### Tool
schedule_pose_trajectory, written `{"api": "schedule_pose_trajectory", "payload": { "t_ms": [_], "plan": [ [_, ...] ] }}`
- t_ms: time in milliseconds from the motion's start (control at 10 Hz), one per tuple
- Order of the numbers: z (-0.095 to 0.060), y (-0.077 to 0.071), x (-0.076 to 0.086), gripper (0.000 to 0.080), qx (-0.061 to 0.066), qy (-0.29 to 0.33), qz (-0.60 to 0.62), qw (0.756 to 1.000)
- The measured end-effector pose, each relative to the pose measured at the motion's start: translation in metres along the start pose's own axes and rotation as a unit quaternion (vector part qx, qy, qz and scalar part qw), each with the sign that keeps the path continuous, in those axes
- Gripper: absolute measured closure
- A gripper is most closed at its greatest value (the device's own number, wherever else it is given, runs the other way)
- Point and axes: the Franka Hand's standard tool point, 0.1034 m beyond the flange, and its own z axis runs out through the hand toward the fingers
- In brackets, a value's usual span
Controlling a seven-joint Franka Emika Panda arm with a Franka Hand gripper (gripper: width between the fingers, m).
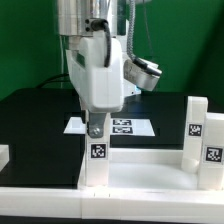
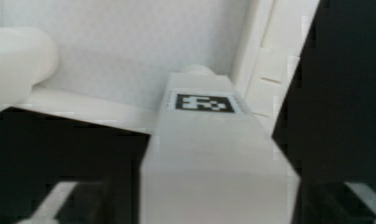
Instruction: Assemble desk
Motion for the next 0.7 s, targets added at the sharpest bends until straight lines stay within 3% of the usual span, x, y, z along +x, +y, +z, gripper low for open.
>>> {"api": "schedule_pose_trajectory", "payload": {
  "t_ms": [100,400,700],
  "plan": [
    [0.000,-0.001,-0.002,0.0186,0.000,0.000,-0.047,0.999],
    [0.000,-0.005,-0.012,0.0151,-0.003,0.003,-0.190,0.982],
    [-0.003,-0.007,-0.013,0.0151,-0.001,0.007,-0.349,0.937]
  ]
}}
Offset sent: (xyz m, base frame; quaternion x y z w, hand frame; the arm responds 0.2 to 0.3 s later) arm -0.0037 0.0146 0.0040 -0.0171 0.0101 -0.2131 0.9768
